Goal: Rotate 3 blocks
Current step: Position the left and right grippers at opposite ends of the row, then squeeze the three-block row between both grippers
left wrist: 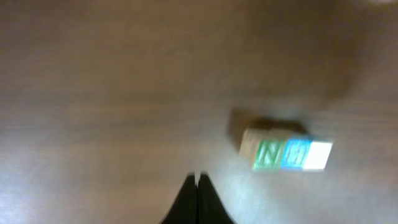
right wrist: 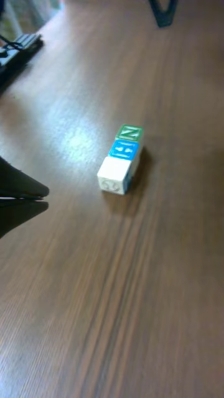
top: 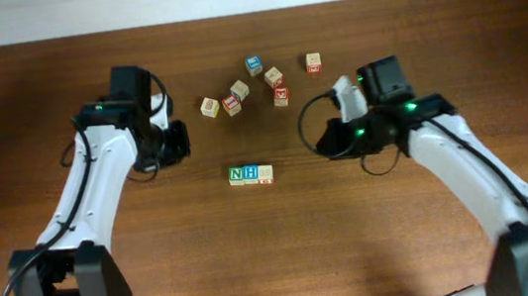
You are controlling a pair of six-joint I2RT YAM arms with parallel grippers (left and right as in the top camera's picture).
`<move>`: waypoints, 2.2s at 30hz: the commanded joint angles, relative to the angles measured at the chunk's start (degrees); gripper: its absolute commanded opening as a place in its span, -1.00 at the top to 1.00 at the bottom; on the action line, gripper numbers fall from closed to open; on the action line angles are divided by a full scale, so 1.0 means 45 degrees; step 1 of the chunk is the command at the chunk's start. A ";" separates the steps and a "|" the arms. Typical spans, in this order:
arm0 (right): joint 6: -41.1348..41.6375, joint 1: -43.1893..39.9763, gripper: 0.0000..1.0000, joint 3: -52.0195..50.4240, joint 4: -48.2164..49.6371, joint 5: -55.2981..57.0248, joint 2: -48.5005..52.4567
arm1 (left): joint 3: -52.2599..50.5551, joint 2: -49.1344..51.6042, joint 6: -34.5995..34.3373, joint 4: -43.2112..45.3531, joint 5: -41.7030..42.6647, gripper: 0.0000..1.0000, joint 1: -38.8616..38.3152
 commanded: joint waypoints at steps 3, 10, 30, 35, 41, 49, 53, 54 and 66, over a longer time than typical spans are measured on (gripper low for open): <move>-0.0452 0.0248 0.90 -0.0092 0.1666 -0.2409 0.2929 | -0.2599 -0.0180 0.1190 0.1744 0.2555 0.93 -0.0024; 0.0952 0.0699 0.90 -0.1933 0.5265 -0.2191 0.3303 | -0.3551 0.1015 0.1156 0.3997 0.2671 1.00 -0.0189; 0.2871 0.1477 0.91 -0.1982 0.4969 -0.0432 0.3303 | -0.3419 0.1647 0.0646 0.5051 0.3152 1.00 -0.1496; 0.2871 0.1477 0.91 -0.1982 0.4935 -0.0432 0.3303 | -0.3356 0.1141 0.0826 0.4770 0.3109 1.00 -0.1491; 0.2871 0.1477 0.91 -0.1982 0.4935 -0.0432 0.3303 | -0.3347 0.1030 0.0563 0.4779 0.3099 1.00 -0.1491; 0.2871 0.1477 0.91 -0.1982 0.4945 -0.0427 0.3303 | -0.3094 0.1030 0.0262 0.4571 0.3104 1.00 -0.1491; 0.2875 0.1549 0.91 -0.1982 0.4964 -0.0345 0.3303 | -0.3089 0.1030 0.0199 0.4571 0.3104 1.00 -0.1491; 0.3060 0.1715 0.91 -0.1982 0.4988 -0.0073 0.3303 | -0.3089 0.1030 0.0194 0.4575 0.3104 1.00 -0.1491; 0.3774 0.2380 0.91 -0.1982 0.5877 0.0078 0.3570 | -0.3089 0.1030 0.0199 0.4571 0.3104 1.00 -0.1496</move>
